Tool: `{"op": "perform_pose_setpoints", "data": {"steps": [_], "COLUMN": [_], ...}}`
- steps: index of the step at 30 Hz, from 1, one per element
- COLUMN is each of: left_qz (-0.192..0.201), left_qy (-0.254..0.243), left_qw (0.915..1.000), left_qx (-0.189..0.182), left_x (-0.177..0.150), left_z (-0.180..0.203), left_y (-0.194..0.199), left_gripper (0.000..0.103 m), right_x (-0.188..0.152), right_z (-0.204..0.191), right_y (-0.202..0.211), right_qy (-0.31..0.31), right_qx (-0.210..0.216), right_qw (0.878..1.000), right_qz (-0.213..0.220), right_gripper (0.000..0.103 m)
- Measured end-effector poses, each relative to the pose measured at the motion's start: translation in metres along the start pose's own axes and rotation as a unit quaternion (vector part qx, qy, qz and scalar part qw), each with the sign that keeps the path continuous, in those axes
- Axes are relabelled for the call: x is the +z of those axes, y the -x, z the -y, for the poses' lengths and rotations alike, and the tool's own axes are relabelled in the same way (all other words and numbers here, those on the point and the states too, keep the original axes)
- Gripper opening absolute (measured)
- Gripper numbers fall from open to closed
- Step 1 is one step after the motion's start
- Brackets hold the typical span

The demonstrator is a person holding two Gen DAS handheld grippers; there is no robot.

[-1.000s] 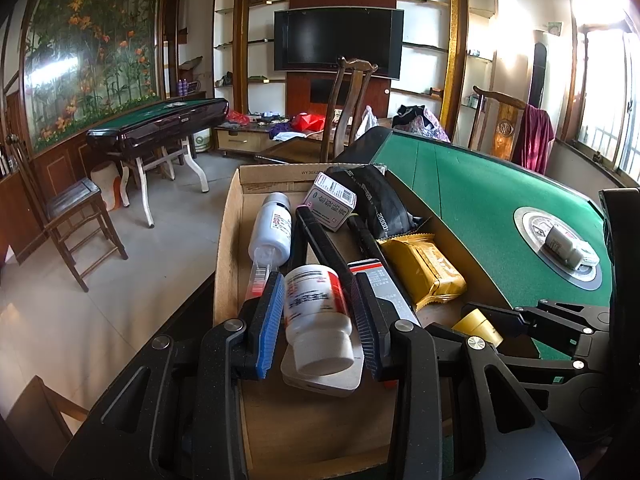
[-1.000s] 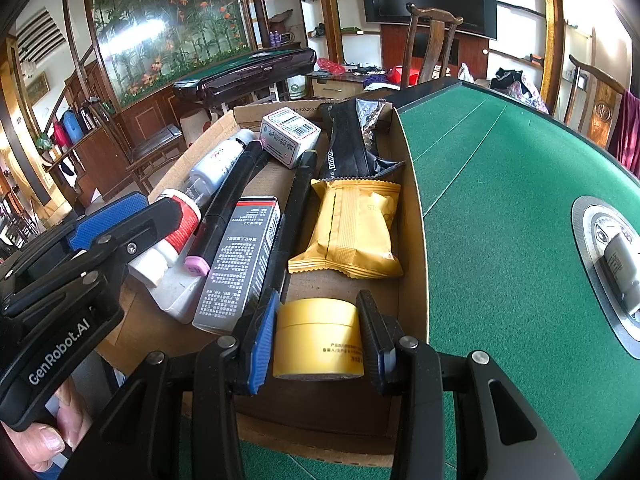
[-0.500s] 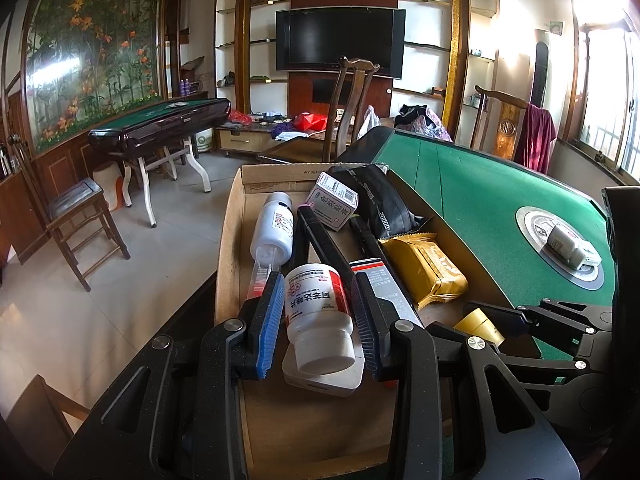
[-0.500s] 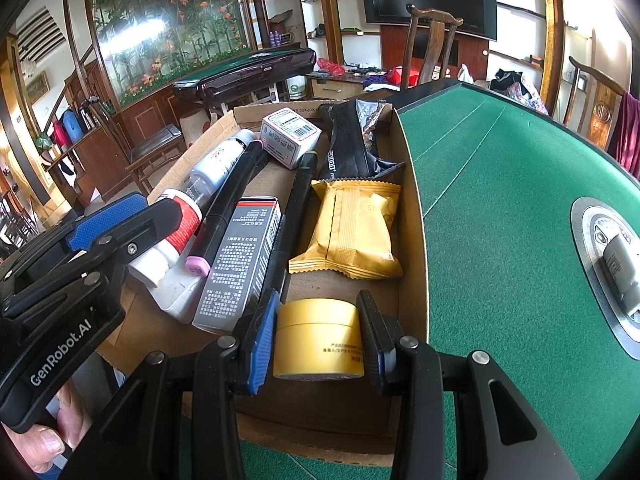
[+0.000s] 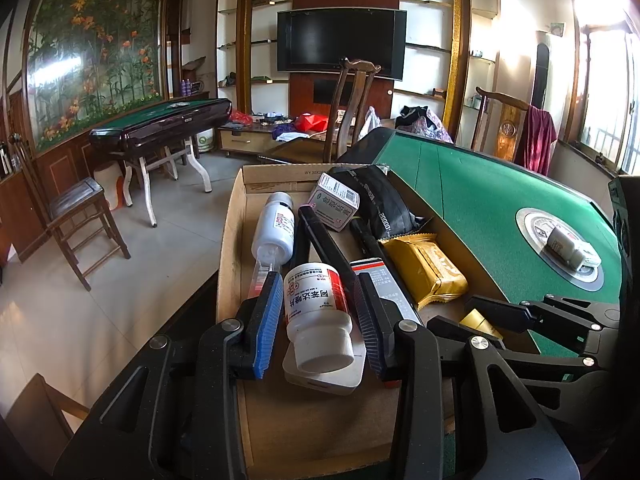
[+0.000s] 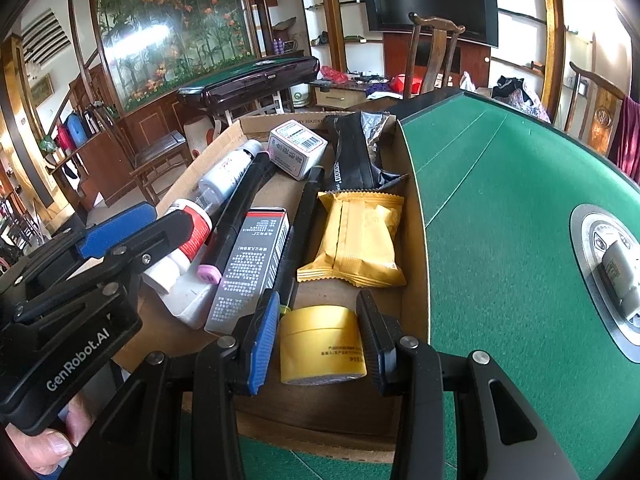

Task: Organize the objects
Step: 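Lower the medicine bottle and tape roll into the box and open both grippers, then grasp the white bottle with the left gripper while the right grasps the toothpaste tube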

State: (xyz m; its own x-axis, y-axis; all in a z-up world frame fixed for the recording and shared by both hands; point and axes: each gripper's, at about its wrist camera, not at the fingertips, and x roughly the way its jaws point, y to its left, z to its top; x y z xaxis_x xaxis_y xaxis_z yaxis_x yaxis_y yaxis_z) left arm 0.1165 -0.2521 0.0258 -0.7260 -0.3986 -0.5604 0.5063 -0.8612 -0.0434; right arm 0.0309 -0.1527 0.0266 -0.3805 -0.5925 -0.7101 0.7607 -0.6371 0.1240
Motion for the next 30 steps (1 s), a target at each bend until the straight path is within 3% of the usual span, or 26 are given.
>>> {"op": "perform_pose_setpoints", "data": {"steps": [2,4,11,16,18,21,24,30], "left_qz": [0.0,-0.003,0.002,-0.002,-0.009,-0.02,-0.025,-0.072], "left_qy": [0.001,0.004,0.016,0.003,-0.003,-0.021,-0.048,-0.08], "left_qw": [1.0,1.0,0.9997,0.9983,0.9963,0.9933,0.9905,0.9783], "left_qx": [0.001,-0.001,-0.017,-0.058,-0.085,-0.112,-0.126,-0.177], "left_x": [0.0,0.0,0.013,0.033,0.042,0.053,0.062,0.063], "left_z": [0.0,-0.001,-0.005,0.014,0.028,0.055,0.089,0.149], "left_y": [0.0,0.0,0.011,0.023,0.027,0.029,0.028,0.013], "left_gripper": [0.039,0.048,0.048,0.048,0.048,0.048,0.048,0.048], "right_x": [0.002,0.002,0.006,0.009,0.01,0.003,0.002,0.009], "right_z": [0.002,0.003,0.042,0.12,0.161,0.224,0.29,0.361], "right_y": [0.001,0.004,0.041,0.082,0.1,0.119,0.111,0.068], "right_qy": [-0.003,-0.006,-0.042,-0.088,-0.111,-0.169,-0.203,-0.247], "right_qx": [0.001,0.0,-0.012,-0.074,-0.119,-0.152,-0.202,-0.166], "right_qw": [1.0,1.0,0.998,0.991,0.984,0.971,0.957,0.955], "right_qz": [0.003,0.007,0.044,0.069,0.078,0.08,0.05,0.012], "right_gripper": [0.04,0.04,0.04,0.04,0.04,0.042,0.047,0.047]}}
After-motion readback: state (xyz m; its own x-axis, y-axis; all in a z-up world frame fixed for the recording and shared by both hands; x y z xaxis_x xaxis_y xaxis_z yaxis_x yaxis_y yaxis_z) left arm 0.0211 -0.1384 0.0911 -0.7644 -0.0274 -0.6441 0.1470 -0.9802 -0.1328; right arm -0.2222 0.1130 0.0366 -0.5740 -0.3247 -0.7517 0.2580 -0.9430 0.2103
